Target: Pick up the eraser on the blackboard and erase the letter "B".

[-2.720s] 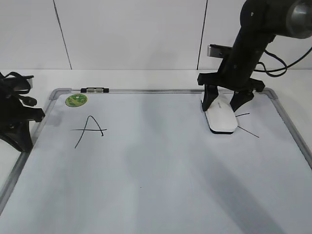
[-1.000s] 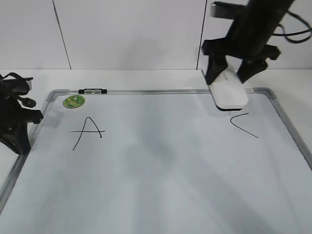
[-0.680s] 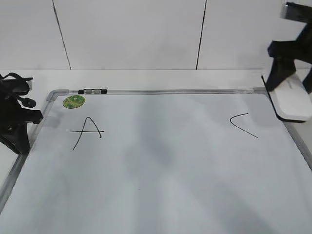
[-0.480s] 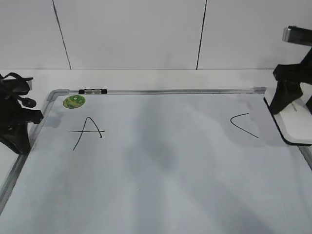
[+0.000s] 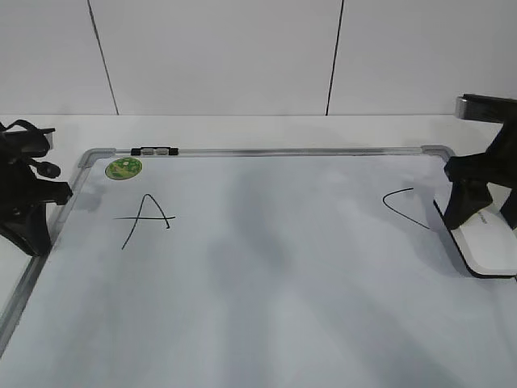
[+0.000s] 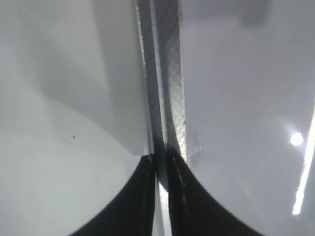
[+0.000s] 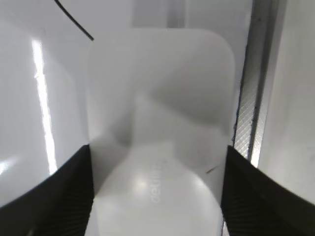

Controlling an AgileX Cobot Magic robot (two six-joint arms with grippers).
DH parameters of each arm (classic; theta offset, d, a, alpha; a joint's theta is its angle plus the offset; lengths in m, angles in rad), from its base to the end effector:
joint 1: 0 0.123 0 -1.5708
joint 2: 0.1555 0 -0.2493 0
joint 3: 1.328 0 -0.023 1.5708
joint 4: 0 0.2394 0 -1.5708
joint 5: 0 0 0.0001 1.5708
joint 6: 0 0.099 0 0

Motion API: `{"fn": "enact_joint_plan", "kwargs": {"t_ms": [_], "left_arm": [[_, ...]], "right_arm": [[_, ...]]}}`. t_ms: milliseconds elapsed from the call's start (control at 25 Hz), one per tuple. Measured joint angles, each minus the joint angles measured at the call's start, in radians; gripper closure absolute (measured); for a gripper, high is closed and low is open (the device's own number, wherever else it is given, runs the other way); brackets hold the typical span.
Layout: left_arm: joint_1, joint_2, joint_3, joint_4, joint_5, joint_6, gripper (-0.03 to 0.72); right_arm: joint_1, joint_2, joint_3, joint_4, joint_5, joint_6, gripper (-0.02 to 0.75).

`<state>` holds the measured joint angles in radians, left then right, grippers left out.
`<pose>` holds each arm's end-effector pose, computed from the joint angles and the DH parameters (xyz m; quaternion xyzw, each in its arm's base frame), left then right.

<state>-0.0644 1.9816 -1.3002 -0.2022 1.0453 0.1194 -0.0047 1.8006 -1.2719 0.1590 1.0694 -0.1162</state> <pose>0.3373 -0.0390 0.1211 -0.0379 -0.9950 0.0864 0.0318 0.3263 0.0122 0.1747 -0.0195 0.9969 0.0688 0.0341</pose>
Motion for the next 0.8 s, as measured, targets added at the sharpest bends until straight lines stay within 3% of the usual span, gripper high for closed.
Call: {"fn": "enact_joint_plan", "kwargs": {"t_ms": [800], "left_arm": [[0.000, 0.001, 0.000, -0.006, -0.004, 0.000, 0.644]], "right_arm": [[-0.011, 0.073, 0.000, -0.079, -0.058, 0.002, 0.211]]}}
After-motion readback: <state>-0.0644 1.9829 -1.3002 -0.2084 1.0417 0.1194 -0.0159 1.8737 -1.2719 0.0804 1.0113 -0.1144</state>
